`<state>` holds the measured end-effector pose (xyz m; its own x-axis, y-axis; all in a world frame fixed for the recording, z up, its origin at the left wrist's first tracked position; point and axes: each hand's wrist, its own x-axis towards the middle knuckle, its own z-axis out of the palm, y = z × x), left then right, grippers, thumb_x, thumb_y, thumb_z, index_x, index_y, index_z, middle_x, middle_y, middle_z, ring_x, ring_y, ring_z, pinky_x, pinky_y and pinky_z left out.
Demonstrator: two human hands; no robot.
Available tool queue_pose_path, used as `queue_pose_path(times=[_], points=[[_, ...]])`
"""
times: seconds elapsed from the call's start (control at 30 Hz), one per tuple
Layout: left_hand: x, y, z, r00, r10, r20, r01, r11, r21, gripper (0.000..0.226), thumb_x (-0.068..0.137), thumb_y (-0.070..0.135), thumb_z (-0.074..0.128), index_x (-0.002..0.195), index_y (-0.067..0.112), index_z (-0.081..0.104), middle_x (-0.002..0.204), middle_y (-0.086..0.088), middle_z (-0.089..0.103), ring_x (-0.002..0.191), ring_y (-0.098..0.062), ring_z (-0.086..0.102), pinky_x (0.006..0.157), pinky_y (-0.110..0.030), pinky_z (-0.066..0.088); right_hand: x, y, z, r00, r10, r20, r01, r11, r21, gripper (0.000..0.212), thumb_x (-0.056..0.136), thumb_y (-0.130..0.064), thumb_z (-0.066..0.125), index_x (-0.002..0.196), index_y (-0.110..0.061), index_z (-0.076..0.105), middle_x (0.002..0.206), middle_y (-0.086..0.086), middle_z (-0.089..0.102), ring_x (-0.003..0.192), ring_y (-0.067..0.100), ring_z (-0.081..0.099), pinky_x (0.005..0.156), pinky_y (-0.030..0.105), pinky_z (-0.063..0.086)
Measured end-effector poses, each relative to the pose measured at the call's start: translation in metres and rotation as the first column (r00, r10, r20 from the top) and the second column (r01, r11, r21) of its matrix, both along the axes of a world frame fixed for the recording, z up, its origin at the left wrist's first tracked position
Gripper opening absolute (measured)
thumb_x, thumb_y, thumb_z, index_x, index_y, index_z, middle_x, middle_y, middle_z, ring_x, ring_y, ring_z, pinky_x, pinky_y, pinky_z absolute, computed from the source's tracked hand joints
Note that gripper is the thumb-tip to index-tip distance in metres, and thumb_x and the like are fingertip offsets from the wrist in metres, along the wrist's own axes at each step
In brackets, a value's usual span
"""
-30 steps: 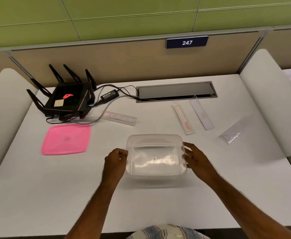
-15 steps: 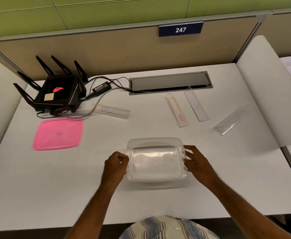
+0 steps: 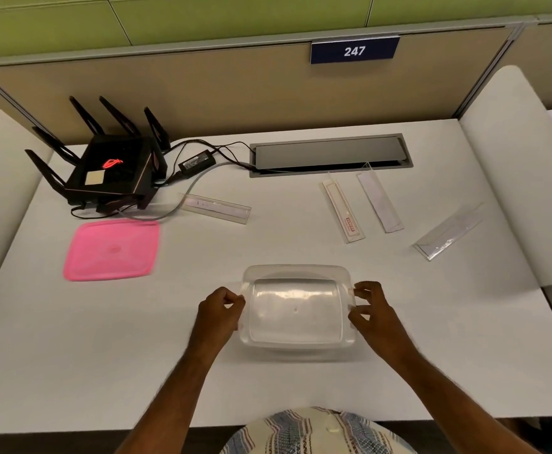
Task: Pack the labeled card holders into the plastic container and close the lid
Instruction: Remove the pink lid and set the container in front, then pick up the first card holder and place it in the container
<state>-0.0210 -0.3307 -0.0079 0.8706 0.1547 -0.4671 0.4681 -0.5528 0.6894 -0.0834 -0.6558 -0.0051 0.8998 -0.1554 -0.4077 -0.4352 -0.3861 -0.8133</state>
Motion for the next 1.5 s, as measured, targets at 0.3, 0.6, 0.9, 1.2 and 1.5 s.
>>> queue_pose_path(times=[0.3, 0.6, 0.9, 1.2, 1.5], points=[[0.027, 0.022, 0.004, 0.993, 0.107, 0.049, -0.108, 0.994, 0.026, 0.026, 0.086, 0.051, 0.063, 0.079, 0.026, 0.059, 0.093, 0.008, 0.072, 0.075, -0.022, 0.074, 0.076, -0.044, 0.061, 0.036, -0.005, 0.007, 0.989, -0.094, 0.114, 0.103, 0.992, -0.076, 0.047, 0.09, -0.015, 0.07, 0.126, -0.038, 0.048, 0.128, -0.015, 0.057, 0.119, 0.011, 0.058, 0.086, 0.032, 0.052], [0.118, 0.054, 0.003, 0.975, 0.127, 0.182, -0.146, 0.985, 0.093, 0.007, 0.092, 0.032, 0.066, 0.086, 0.029, 0.062, 0.097, 0.012, 0.07, 0.079, -0.011, 0.068, 0.06, -0.026, 0.047, 0.148, 0.034, 0.012, 0.976, 0.076, 0.202, -0.037, 0.98, -0.194, 0.025, 0.095, -0.022, 0.066, 0.118, -0.031, 0.059, 0.115, -0.021, 0.063, 0.104, -0.004, 0.059, 0.102, 0.053, 0.047], [0.171, 0.059, 0.009, 0.962, 0.088, 0.258, -0.101, 0.994, 0.035, 0.042, 0.097, 0.024, 0.066, 0.136, 0.014, 0.053, 0.141, -0.006, 0.056, 0.127, -0.025, 0.056, 0.102, -0.04, 0.05, 0.193, 0.07, 0.009, 0.953, 0.233, 0.193, -0.207, 0.968, -0.142, 0.016, 0.097, -0.027, 0.063, 0.112, -0.03, 0.059, 0.101, -0.008, 0.061, 0.078, 0.009, 0.061, 0.074, 0.029, 0.053], [0.231, 0.078, -0.014, 0.979, 0.118, 0.167, -0.136, 0.986, 0.101, 0.075, 0.096, 0.021, 0.067, 0.159, 0.011, 0.028, 0.162, -0.014, 0.034, 0.147, -0.033, 0.037, 0.117, -0.043, 0.036, 0.242, 0.129, -0.023, 0.94, 0.339, 0.037, -0.338, 0.94, -0.037, 0.041, 0.097, -0.036, 0.064, 0.133, -0.025, 0.047, 0.09, -0.012, 0.062, 0.082, 0.013, 0.065, 0.068, 0.023, 0.048], [0.262, 0.082, -0.034, 0.987, 0.112, 0.112, -0.13, 0.977, 0.166, 0.082, 0.094, 0.026, 0.069, 0.161, 0.017, 0.022, 0.156, -0.024, 0.035, 0.141, -0.04, 0.041, 0.108, -0.047, 0.044, 0.277, 0.166, -0.047, 0.914, 0.396, -0.085, -0.395, 0.918, 0.025, 0.064, 0.099, -0.029, 0.06, 0.152, -0.017, 0.027, 0.102, 0.011, 0.069, 0.094, 0.03, 0.07, 0.089, 0.046, 0.056]])
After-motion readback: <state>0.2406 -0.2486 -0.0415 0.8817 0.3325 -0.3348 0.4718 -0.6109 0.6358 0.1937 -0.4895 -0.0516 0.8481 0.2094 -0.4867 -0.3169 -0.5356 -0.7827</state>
